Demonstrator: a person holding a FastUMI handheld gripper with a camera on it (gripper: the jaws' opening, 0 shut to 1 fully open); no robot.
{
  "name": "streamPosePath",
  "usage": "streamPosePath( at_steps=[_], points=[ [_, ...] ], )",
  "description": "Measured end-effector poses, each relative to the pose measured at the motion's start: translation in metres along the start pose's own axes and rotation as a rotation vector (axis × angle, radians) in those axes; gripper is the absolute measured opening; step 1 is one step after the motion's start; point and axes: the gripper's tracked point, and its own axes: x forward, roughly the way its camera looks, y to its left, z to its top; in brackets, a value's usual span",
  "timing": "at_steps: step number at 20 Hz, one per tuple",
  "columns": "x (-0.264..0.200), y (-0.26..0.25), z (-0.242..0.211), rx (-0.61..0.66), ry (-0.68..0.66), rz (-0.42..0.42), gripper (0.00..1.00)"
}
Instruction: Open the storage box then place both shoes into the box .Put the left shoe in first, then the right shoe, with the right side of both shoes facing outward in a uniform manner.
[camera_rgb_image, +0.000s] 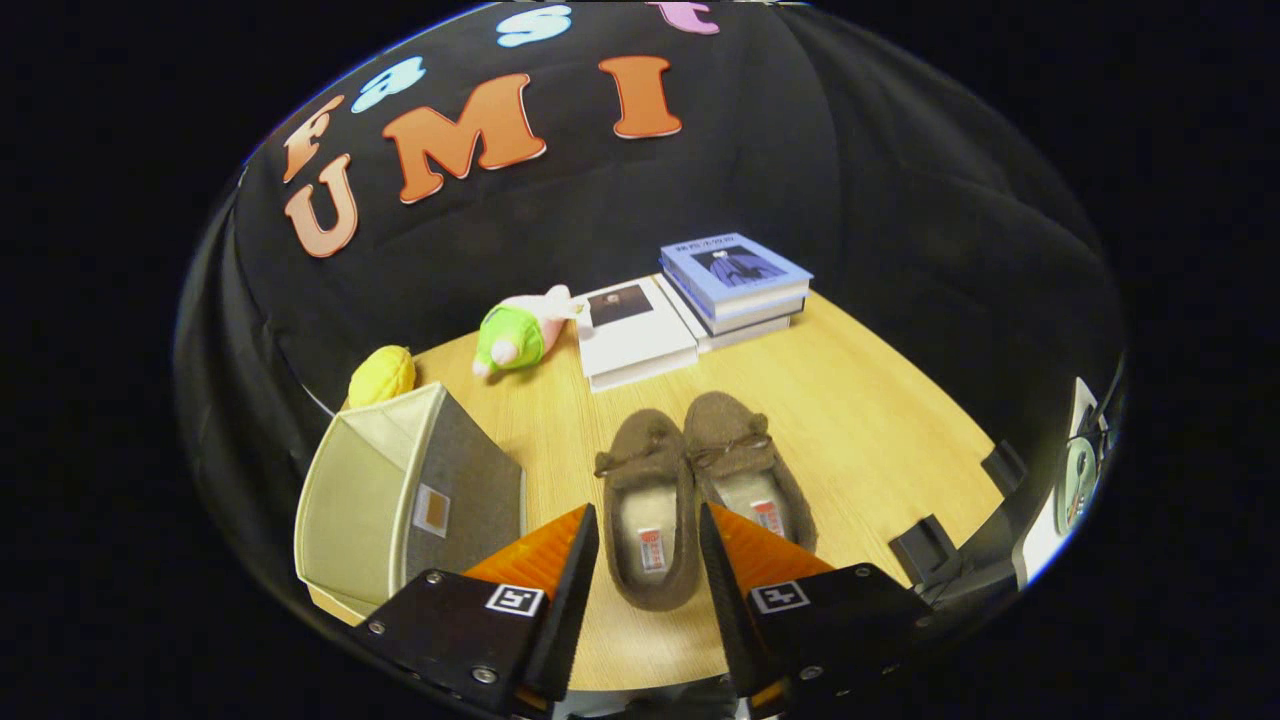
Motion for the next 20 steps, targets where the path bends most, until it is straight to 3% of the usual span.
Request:
streamPosePath(
  at_steps=[2,5,14,15,16,20],
  points=[
    [0.014,-0.008,-0.020,0.004,0.053,-0.014,0.47],
    [0.038,-0.016,-0.044,0.005,0.139,-0.038,0.36],
    [0.089,-0.022,-0.059,0.025,0.242,-0.085,0.30],
    [0.088,-0.023,-0.055,0.023,0.240,-0.090,0.25],
    [0.087,-0.023,-0.054,0.030,0.233,-0.089,0.07],
    [0.069,-0.012,-0.040,0.072,0.199,-0.057,0.01]
  ],
)
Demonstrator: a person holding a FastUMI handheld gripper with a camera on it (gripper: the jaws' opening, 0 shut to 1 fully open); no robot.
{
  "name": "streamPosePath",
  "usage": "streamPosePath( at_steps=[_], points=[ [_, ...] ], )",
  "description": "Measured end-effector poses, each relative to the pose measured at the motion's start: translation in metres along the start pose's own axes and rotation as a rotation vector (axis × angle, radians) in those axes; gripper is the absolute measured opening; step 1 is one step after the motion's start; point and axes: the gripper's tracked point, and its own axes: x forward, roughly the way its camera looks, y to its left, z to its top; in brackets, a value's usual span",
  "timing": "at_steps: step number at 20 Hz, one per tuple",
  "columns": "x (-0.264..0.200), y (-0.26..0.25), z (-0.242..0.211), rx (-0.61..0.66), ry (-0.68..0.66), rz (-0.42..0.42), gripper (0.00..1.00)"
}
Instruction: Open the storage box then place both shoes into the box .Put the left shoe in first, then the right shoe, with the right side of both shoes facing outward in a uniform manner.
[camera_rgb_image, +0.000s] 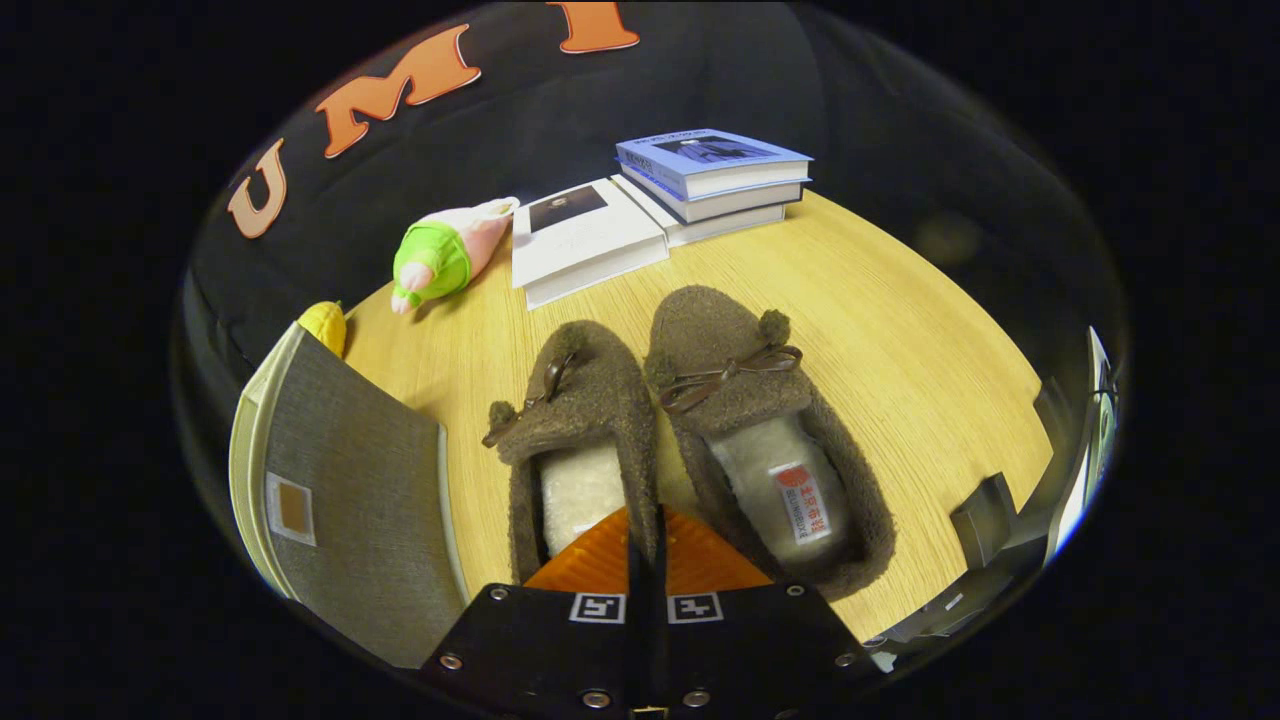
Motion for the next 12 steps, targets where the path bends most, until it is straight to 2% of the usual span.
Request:
streamPosePath(
  at_steps=[6,12],
  points=[
    [-0.058,0.038,0.035,0.002,-0.098,0.080,0.01],
    [-0.140,0.095,0.074,-0.024,-0.247,0.178,0.01]
  ],
)
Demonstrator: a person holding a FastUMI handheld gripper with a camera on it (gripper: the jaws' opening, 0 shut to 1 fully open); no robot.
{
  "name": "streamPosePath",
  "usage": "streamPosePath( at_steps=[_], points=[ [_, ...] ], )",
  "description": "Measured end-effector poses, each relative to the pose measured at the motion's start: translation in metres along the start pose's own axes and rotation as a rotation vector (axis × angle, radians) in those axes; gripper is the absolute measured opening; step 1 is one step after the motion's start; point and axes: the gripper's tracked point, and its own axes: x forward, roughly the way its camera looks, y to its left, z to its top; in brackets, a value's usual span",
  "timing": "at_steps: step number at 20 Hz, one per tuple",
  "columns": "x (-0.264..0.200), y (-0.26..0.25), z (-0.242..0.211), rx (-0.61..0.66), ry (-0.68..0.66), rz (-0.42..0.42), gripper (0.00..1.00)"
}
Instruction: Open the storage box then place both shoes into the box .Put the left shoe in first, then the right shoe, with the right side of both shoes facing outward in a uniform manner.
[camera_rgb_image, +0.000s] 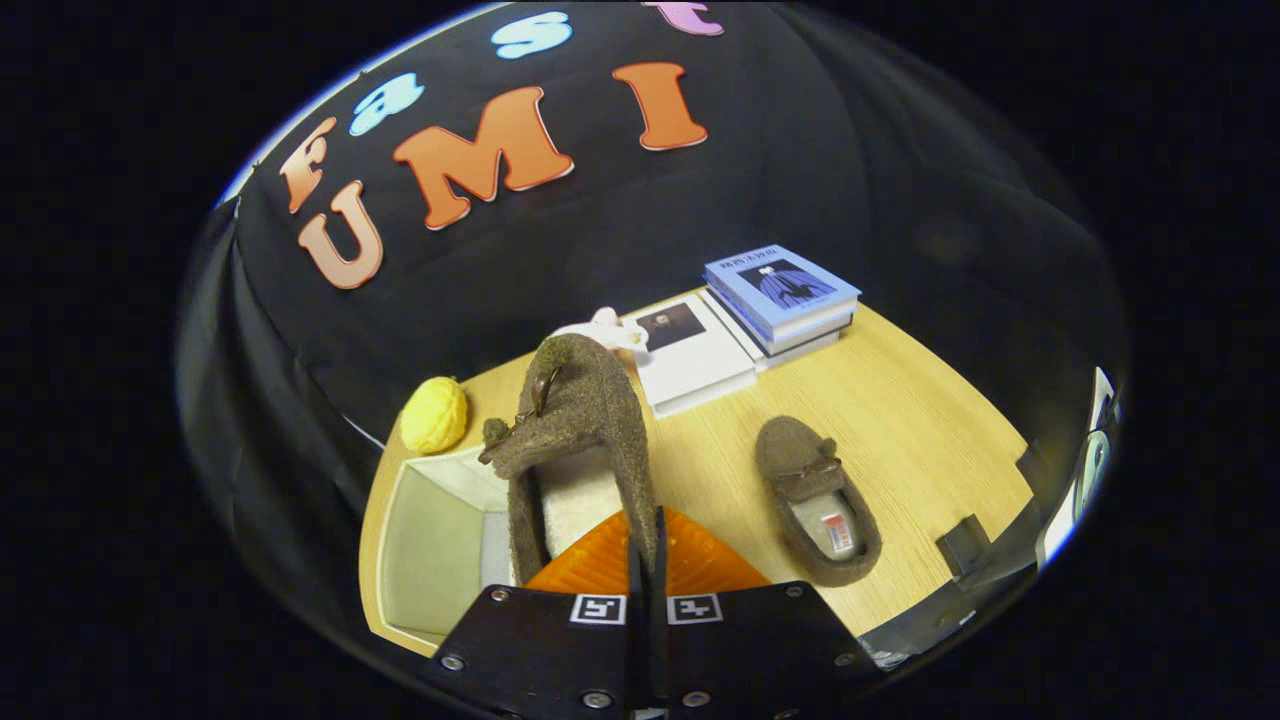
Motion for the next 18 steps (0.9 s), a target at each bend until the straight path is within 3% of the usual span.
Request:
streamPosePath(
  at_steps=[5,10,18],
  points=[
    [-0.033,0.061,0.007,0.012,-0.033,0.099,0.01],
    [-0.030,0.107,-0.034,0.039,0.025,0.142,0.01],
    [0.011,0.139,-0.094,0.014,0.132,0.098,0.01]
  ],
)
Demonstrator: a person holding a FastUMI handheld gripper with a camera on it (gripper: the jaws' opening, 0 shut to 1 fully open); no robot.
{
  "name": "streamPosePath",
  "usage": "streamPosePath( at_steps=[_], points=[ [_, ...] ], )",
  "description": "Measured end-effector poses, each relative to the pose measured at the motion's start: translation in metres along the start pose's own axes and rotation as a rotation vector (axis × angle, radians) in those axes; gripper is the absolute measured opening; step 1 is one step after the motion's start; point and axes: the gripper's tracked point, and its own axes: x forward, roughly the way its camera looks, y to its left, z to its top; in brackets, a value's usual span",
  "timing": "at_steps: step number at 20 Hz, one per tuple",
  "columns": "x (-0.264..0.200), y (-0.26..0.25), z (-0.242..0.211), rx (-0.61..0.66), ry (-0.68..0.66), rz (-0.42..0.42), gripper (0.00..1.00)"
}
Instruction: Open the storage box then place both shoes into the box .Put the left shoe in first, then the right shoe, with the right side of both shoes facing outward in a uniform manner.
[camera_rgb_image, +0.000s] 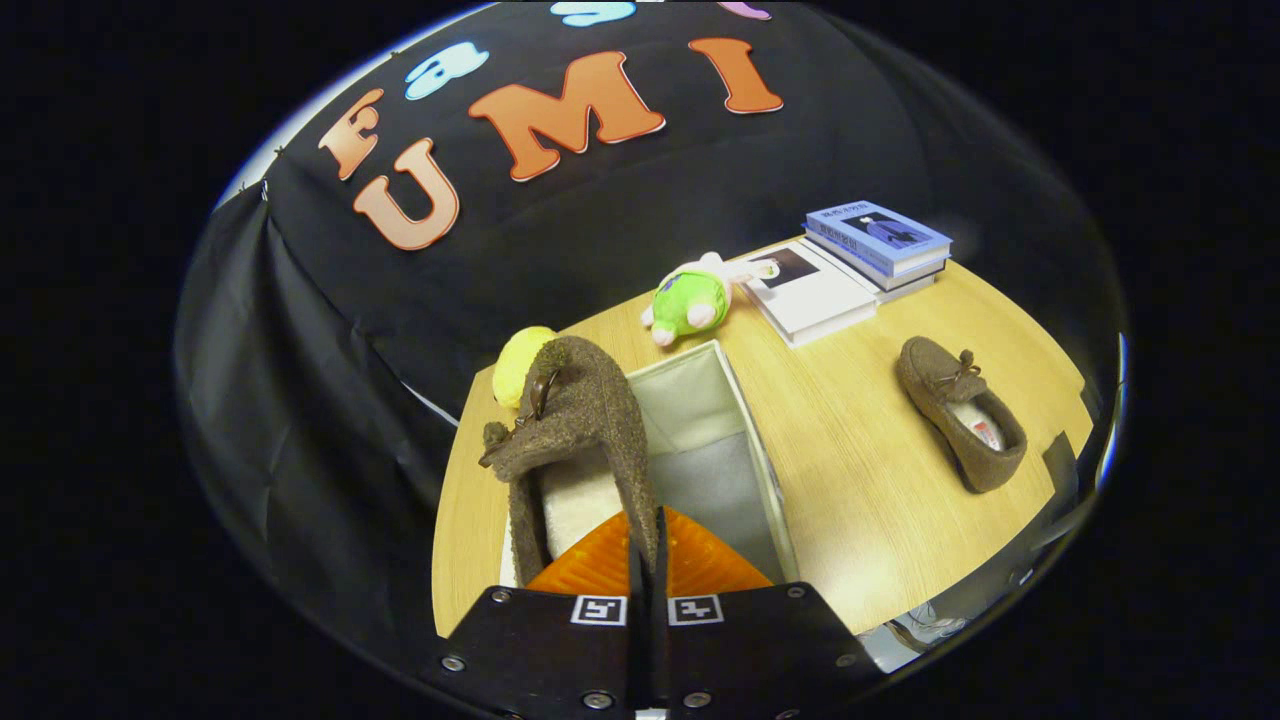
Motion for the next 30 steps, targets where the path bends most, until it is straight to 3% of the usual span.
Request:
streamPosePath(
  at_steps=[6,11,13,16,18,22,30],
  points=[
    [0.029,0.014,-0.025,0.000,0.062,-0.039,0.01],
    [0.043,0.032,-0.044,-0.053,0.113,-0.007,0.05],
    [0.043,0.039,-0.042,-0.061,0.105,0.027,0.21],
    [0.031,0.030,-0.021,-0.133,0.052,0.019,0.81],
    [0.021,0.025,-0.006,-0.155,0.011,0.030,0.97],
    [-0.005,-0.003,0.027,-0.155,-0.069,0.033,0.99],
    [-0.043,-0.122,0.077,-0.087,-0.176,-0.086,0.99]
  ],
)
